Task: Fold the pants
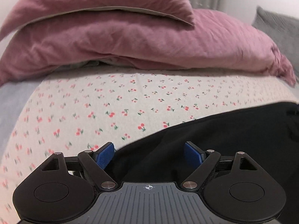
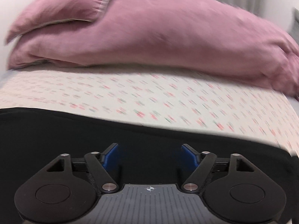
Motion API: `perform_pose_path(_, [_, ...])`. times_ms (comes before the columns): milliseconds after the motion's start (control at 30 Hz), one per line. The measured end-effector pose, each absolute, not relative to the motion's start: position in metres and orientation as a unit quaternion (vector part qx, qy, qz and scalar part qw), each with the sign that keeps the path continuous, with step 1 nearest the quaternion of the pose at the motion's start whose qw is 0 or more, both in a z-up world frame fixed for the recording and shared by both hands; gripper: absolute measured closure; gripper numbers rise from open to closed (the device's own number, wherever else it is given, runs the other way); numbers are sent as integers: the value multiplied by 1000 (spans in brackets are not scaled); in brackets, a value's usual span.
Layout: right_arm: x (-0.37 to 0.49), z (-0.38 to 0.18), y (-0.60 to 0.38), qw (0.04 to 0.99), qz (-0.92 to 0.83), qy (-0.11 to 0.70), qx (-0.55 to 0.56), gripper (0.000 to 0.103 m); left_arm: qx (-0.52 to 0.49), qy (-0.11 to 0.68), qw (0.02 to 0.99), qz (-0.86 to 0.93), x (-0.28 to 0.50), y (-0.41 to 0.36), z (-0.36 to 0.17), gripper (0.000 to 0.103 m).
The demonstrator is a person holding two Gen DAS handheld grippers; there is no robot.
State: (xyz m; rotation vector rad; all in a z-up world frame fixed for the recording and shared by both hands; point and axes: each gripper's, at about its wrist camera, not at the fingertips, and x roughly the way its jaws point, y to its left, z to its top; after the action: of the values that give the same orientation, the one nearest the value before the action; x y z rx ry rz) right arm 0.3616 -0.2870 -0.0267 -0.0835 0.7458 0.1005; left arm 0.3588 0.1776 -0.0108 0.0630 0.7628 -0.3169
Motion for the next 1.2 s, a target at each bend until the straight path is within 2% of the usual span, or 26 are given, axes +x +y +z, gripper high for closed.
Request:
perform_pose_path(33, [365,-23,-281,931,69,356,-50,17,39,376,912,-157,364,176,-12,19])
perform_pose_path(100, [372,-20,-268,928,111,347,-78,15,55,389,904,-169,378,173,-15,19])
perform_pose_path(267, [385,-30,-222,901,195,344,-180,15,86,409,888,-193,400,164,-33,18])
perform_pose_path(367, [396,-41,-201,886,227,349,-202,15,90,415,881,-209,410,158,-45,18])
perform_pose_path(700, [440,-75,-199,904,197,363,-111,17,47,379,895,-231,418,171,-67,15])
perform_pose_path(867, [432,-83,-203,915,201,339,-91,16,42,367,900,-229,416,172,-68,17])
perform_pose_path(967, [428,-83,-202,916,203,333,-93,25,36,355,908,-219,412,172,-71,19])
perform_pose_path(1067, [422,-81,-198,916,210,329,-98,38,49,350,912,-207,409,167,-71,24])
perform_pose_path(1133, [421,-80,-197,914,218,330,-94,53,54,348,914,-201,408,165,-70,29])
perform_pose_path(1167, [419,-80,-197,913,222,330,-91,57,53,347,915,-199,407,165,-70,35])
perform_pose_path(1200, [420,-79,-196,912,225,331,-88,65,50,346,916,-199,406,164,-69,41])
